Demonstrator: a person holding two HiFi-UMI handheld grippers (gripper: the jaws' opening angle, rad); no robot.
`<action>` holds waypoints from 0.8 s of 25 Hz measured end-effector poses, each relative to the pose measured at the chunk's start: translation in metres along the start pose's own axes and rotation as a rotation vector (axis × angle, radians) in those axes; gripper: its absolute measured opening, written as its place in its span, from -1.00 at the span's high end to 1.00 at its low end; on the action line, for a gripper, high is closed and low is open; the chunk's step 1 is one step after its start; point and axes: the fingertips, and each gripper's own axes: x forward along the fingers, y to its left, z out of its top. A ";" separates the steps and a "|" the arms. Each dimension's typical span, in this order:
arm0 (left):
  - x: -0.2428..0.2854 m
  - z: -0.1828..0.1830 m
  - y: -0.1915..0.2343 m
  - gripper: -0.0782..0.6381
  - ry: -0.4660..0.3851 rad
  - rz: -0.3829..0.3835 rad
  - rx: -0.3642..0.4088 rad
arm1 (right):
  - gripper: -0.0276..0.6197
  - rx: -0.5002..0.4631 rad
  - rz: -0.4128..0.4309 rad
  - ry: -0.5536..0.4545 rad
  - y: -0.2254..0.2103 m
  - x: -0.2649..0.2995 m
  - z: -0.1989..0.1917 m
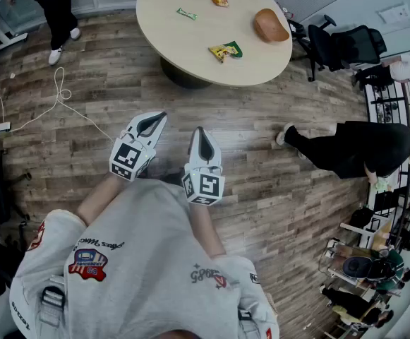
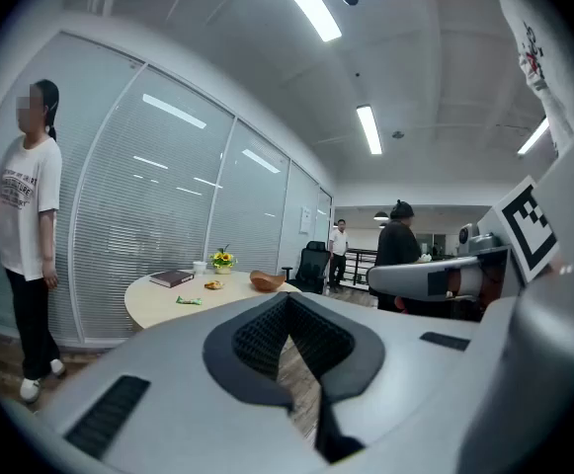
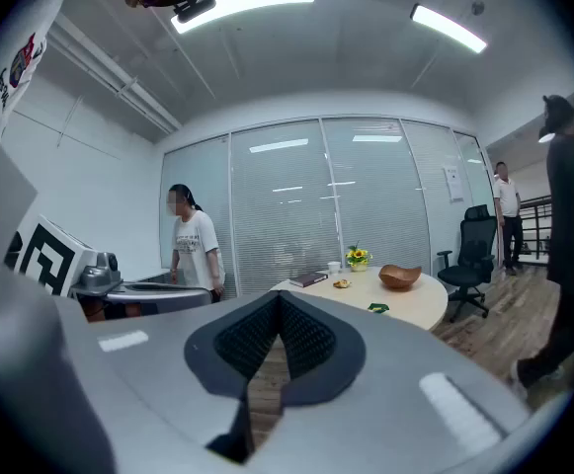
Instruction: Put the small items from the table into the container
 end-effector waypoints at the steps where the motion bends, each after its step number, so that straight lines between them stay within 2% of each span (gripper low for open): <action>1: 0.000 0.000 0.000 0.77 -0.001 -0.006 0.002 | 0.91 -0.002 -0.002 0.000 0.001 0.000 0.001; 9: -0.002 -0.007 0.008 0.77 -0.009 -0.027 -0.025 | 0.91 0.023 0.007 -0.023 0.017 0.003 0.001; 15: 0.034 -0.004 -0.001 0.77 0.004 -0.059 -0.032 | 0.91 0.053 -0.016 0.013 -0.017 0.016 -0.003; 20: 0.086 0.007 0.016 0.77 0.012 -0.063 -0.008 | 0.91 0.079 -0.008 0.001 -0.051 0.066 0.004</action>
